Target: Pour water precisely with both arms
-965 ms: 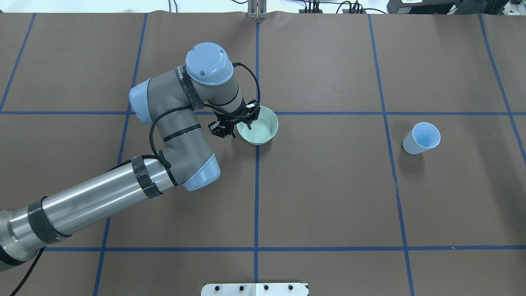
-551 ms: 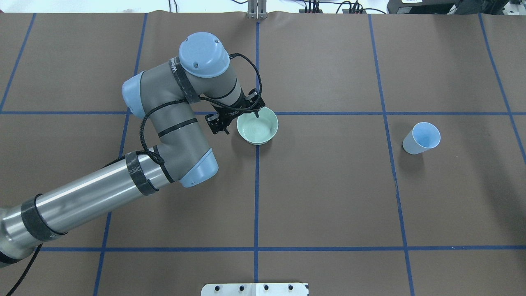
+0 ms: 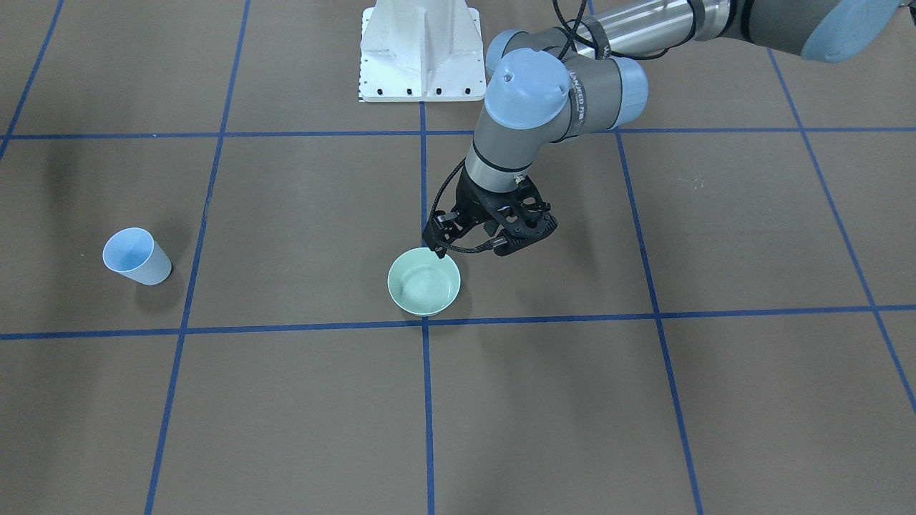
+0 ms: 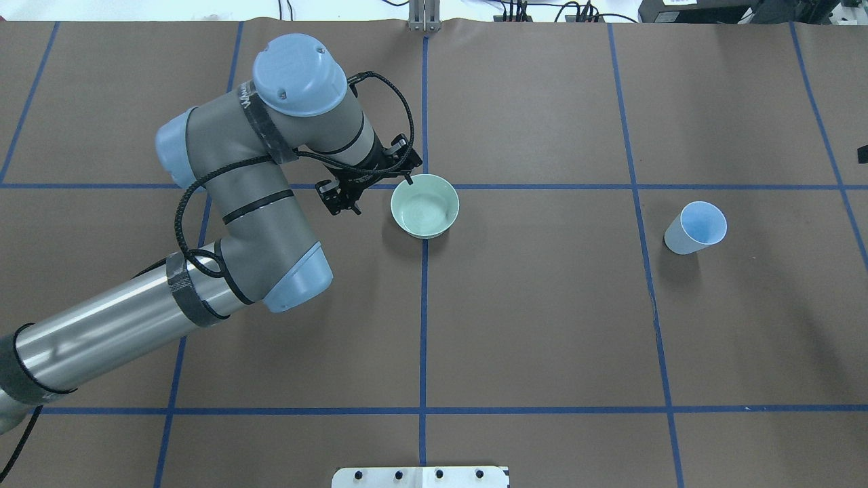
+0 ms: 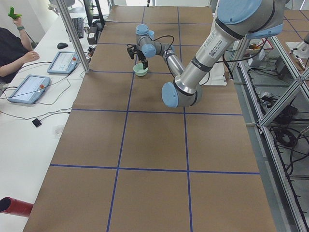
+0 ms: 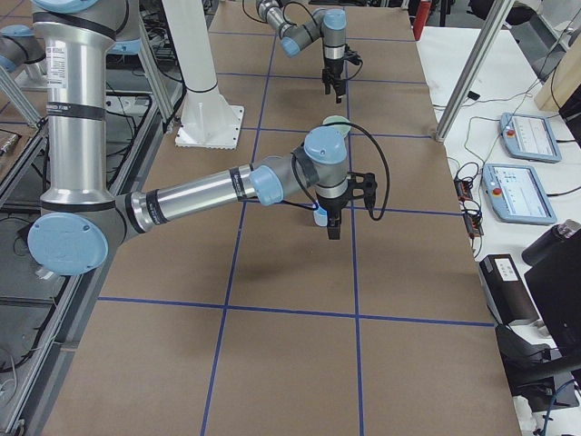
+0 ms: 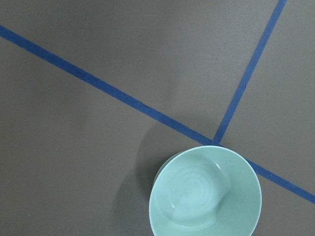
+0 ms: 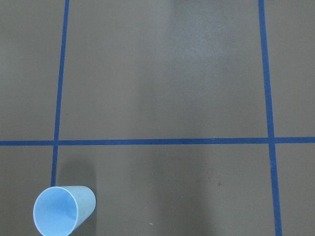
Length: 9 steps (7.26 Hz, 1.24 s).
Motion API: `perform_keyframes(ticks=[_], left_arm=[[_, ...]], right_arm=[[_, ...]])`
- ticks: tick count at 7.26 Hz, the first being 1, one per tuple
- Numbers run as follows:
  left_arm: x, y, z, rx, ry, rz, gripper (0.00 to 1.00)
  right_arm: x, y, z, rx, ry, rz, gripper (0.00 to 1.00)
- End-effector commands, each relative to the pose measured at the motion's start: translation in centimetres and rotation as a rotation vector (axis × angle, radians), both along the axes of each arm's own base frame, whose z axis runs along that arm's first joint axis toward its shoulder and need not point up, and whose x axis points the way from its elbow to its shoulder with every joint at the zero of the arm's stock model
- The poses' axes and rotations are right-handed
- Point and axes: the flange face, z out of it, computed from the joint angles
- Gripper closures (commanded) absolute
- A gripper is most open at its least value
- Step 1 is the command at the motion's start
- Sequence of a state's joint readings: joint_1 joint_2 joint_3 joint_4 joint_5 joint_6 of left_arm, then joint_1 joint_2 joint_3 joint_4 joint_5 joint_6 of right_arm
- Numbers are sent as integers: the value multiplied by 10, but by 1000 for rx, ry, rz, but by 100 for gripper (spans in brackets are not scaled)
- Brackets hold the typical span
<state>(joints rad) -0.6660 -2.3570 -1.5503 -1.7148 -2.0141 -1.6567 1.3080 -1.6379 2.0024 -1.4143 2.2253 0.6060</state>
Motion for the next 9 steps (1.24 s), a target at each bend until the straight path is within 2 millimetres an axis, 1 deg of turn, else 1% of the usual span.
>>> perform_keyframes(ticks=[1, 2, 3, 4, 5, 6, 7, 8, 9], left_arm=[[-22, 10, 17, 4, 2, -7, 0], [-28, 6, 30, -5, -13, -17, 0], [-31, 4, 32, -5, -14, -20, 0], [-32, 3, 33, -8, -17, -24, 0], [-32, 3, 37, -10, -20, -24, 0], [-34, 3, 44, -17, -27, -26, 0], [-34, 2, 44, -18, -29, -26, 0], [-32, 4, 44, -16, -29, -22, 0], [-30, 5, 45, -18, -30, -21, 0]], right_arm=[[-89, 43, -66, 8, 46, 105, 0], [-130, 74, -84, 37, 75, 129, 0], [-165, 90, -94, 9, 64, 215, 1], [-206, 110, -95, 67, 106, 253, 1], [-236, 129, -97, 108, 113, 342, 1], [-250, 139, -95, 156, 133, 365, 1], [-255, 143, -88, 193, 163, 379, 1], [-265, 145, -74, 249, 211, 406, 2], [-277, 143, -47, 289, 244, 436, 2]])
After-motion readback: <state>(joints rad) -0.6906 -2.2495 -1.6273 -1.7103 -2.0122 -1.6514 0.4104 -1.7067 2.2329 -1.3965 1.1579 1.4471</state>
